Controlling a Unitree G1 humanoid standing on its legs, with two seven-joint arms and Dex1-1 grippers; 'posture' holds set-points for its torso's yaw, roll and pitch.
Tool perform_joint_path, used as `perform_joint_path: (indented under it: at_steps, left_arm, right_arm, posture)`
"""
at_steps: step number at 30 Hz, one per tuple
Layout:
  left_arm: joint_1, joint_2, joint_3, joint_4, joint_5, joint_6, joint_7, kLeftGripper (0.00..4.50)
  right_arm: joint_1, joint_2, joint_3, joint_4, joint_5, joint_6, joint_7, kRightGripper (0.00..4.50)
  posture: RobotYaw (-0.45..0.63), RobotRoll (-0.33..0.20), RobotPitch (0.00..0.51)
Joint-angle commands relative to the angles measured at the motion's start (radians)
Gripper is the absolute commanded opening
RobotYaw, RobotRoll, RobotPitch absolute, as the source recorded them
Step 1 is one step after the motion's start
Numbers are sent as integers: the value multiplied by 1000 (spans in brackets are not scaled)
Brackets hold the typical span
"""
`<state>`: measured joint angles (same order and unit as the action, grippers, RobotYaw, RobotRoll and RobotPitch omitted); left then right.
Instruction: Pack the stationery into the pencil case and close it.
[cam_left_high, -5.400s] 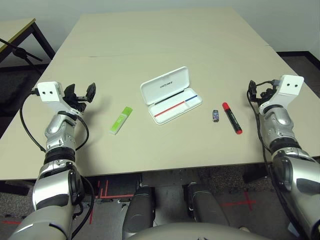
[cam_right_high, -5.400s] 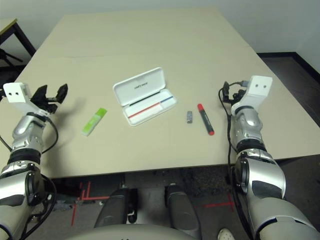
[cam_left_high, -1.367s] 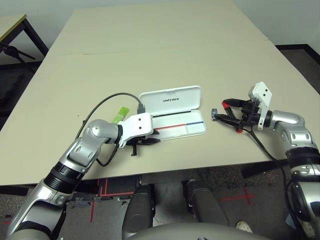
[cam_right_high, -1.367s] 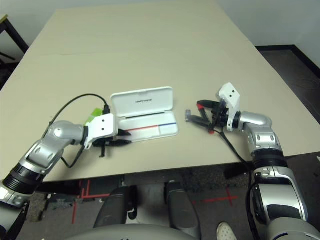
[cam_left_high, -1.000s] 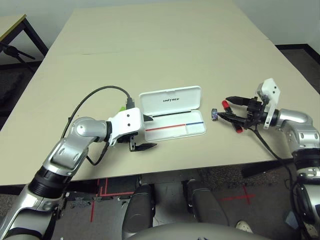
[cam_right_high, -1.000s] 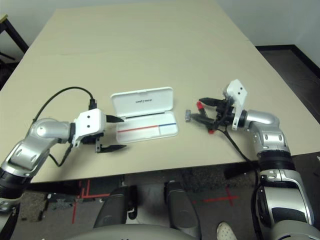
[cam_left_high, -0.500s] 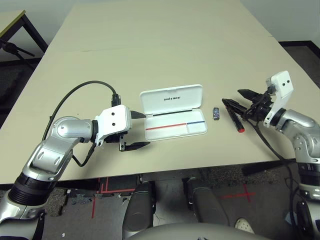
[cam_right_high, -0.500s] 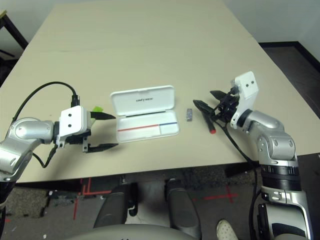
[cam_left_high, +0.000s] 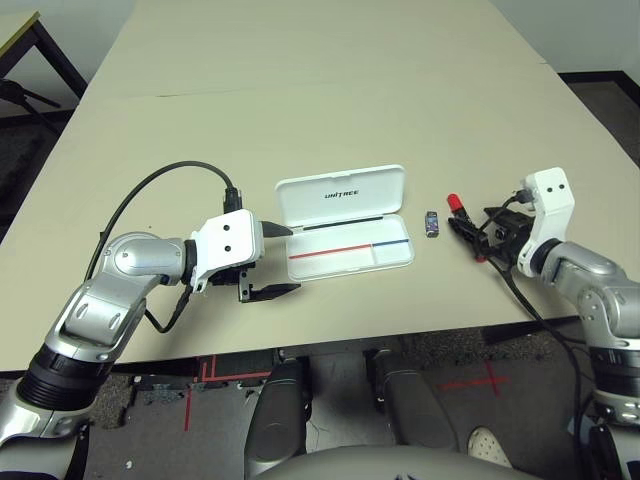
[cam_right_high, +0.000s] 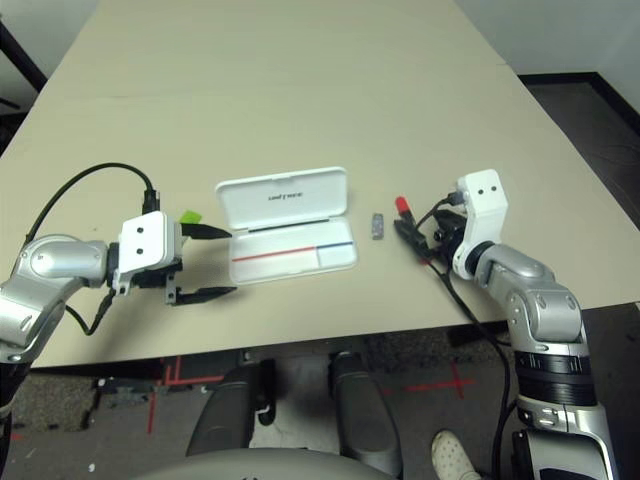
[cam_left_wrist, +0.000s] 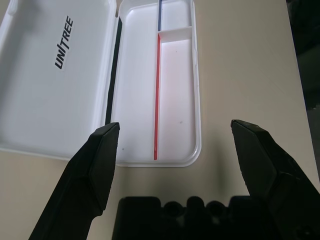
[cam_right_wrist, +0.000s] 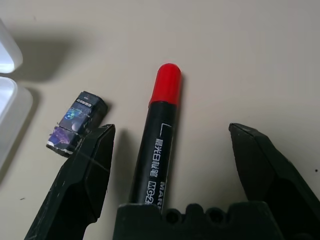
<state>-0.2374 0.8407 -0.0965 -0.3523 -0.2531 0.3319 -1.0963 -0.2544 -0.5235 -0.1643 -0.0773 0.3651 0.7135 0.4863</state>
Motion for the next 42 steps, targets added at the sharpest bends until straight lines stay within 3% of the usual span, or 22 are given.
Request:
perform_joint_path:
  at_steps: [1, 5, 16, 24, 32, 36, 42]
  left_arm:
    - [-5, 12, -6, -21, -1, -4, -8, 4485]
    - [-5, 12, -5, -24, 0, -3, -5, 4485]
    - [-4, 11, -6, -28, 5, -5, 0, 4500]
    - [-7, 8, -8, -21, 11, -12, 3, 4500]
    - [-7, 11, -3, -14, 16, -18, 7, 4500]
    - [-7, 17, 3, -10, 18, -20, 8, 4500]
    - [-9, 20, 2, -2, 26, -27, 11, 4500]
  right_arm:
    - [-10, 8, 46, 37, -18, 27, 4, 4500]
    - [-43, 19, 59, 65, -26, 48, -6, 4500]
    - [-89, -53, 38, 127, -30, 75, 47, 709]
    - [-198, -189, 61, 214, -18, 10, 244, 613]
    - [-326, -323, 157, 283, -14, -175, 634, 613]
    - [-398, -338, 230, 316, -42, -267, 793, 613]
    - [-488, -253, 344, 342, -95, -391, 907, 613]
  posture:
    - [-25, 0, 186]
    - [-20, 0, 183]
    - [-13, 0, 173]
    - [-8, 0, 162]
    - [2, 0, 152]
    - [6, 0, 149]
    - [13, 0, 147]
